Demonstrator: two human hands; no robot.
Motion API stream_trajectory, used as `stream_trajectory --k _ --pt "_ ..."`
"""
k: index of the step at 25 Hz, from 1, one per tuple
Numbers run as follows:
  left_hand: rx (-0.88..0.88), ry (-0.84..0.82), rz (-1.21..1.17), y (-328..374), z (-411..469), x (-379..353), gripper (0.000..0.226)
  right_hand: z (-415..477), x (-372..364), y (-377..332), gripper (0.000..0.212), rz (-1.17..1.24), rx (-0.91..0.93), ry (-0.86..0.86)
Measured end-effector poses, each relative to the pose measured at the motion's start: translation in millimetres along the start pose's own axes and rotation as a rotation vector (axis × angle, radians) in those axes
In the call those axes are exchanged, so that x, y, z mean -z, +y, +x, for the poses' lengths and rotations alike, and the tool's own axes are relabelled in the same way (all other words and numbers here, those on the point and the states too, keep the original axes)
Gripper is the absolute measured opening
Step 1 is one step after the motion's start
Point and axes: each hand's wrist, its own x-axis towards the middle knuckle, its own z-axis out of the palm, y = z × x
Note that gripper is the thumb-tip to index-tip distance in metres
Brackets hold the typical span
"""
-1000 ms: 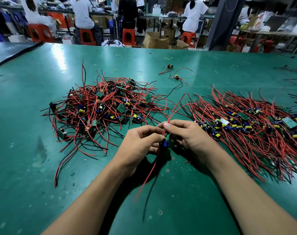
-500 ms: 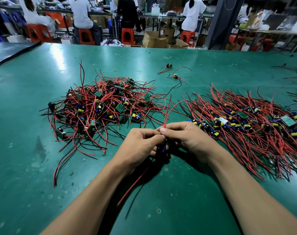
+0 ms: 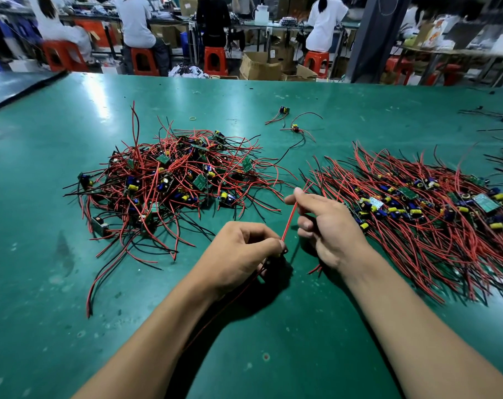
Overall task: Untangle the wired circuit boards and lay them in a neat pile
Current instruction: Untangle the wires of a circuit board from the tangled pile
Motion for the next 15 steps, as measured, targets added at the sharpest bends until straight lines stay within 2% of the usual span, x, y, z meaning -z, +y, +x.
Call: stream_trajectory --k 4,7,12,15 --pt "-0.014 0.015 0.016 -2 0 1 0.015 -1 0 -11 0.033 0.231 -0.15 -0.011" --pt "-0.013 0.01 0.023 -2 1 1 0.016 -3 1 -15 0.039 0.334 -0.195 -0.042" --pt "-0.012 -0.007 0.018 -1 -1 0 0.015 -2 8 -21 0.03 0.421 -0.19 -0.007" --pt "-0.008 0.002 0.01 -1 -1 0 0.014 -1 11 -25 0.029 0.516 -0.232 -0.059"
